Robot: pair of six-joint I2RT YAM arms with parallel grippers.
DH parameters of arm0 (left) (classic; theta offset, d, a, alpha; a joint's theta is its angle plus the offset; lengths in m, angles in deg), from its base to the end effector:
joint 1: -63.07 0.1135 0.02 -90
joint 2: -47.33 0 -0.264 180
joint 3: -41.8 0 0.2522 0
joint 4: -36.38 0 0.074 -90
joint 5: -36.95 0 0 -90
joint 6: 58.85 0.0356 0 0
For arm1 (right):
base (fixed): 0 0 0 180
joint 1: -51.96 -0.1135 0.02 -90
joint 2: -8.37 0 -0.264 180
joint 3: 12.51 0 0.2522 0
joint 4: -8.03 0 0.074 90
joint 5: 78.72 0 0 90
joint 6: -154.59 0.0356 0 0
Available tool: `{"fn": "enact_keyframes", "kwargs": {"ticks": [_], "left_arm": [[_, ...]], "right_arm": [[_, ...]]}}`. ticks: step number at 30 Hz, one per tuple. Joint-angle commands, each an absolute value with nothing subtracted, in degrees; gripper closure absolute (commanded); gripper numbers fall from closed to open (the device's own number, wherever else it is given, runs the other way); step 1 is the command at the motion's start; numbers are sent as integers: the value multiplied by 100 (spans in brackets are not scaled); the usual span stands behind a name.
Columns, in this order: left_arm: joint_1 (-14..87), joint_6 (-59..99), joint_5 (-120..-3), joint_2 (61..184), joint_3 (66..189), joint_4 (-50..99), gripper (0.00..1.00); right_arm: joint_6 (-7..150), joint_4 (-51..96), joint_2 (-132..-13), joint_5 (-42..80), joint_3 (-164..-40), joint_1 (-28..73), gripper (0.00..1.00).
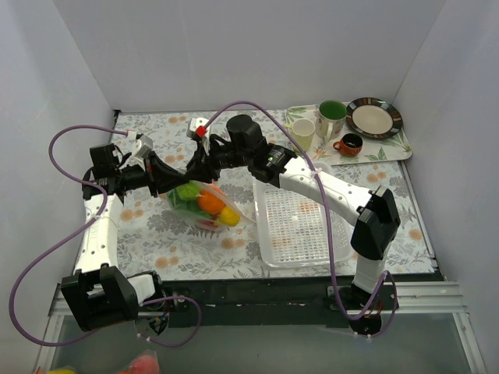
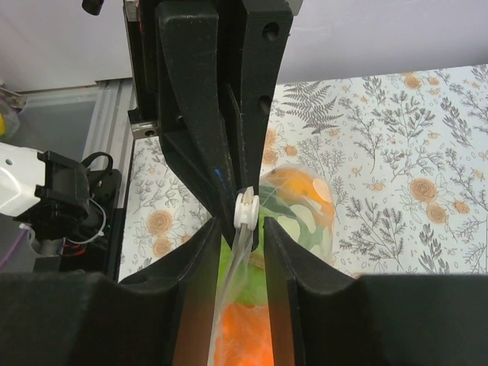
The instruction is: Open the zip-top bag and remove the fake food
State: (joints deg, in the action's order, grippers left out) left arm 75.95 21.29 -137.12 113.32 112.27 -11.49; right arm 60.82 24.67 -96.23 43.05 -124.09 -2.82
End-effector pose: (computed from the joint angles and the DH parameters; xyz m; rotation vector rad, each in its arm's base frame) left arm 0.2228 0.0146 0.3210 0.3308 1.9044 -1.6033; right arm 0.2382 0.3700 0.3821 -1.2582 1.3595 1.1173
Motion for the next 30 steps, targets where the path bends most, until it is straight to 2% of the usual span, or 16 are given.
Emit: {"fn": "enact_keyframes", "kwargs": {"ticks": [1,6,12,18,23,27,30], "left_arm": [[7599,2219,-15114,11272,11339,-1262,95],[7590,2237,-15105,11272,11348,-1271,95],[7590,2263,-15114,11298,11383,-1306,95],[7599,2280,-15105,11316,11418,-1324,95],[7599,2289,-15114,11333,11445,-1333,95],[7599,2298,-15114,11333,11471,-1333,95],[7590,2298,-15114,11333,11471,-1341,95]], "right_arm": [[6133,2232,-9447,4415,-12770,-323,58],[6133,2232,-9473,4415,-12866,-323,55],[6134,2311,-9587,4485,-13034,-323,68],[6134,2355,-9596,4467,-12955,-323,69],[6125,2399,-9579,4459,-12919,-323,63],[6116,2452,-9587,4459,-12902,-323,52],[6125,2452,-9578,4459,-12867,-323,52]]}}
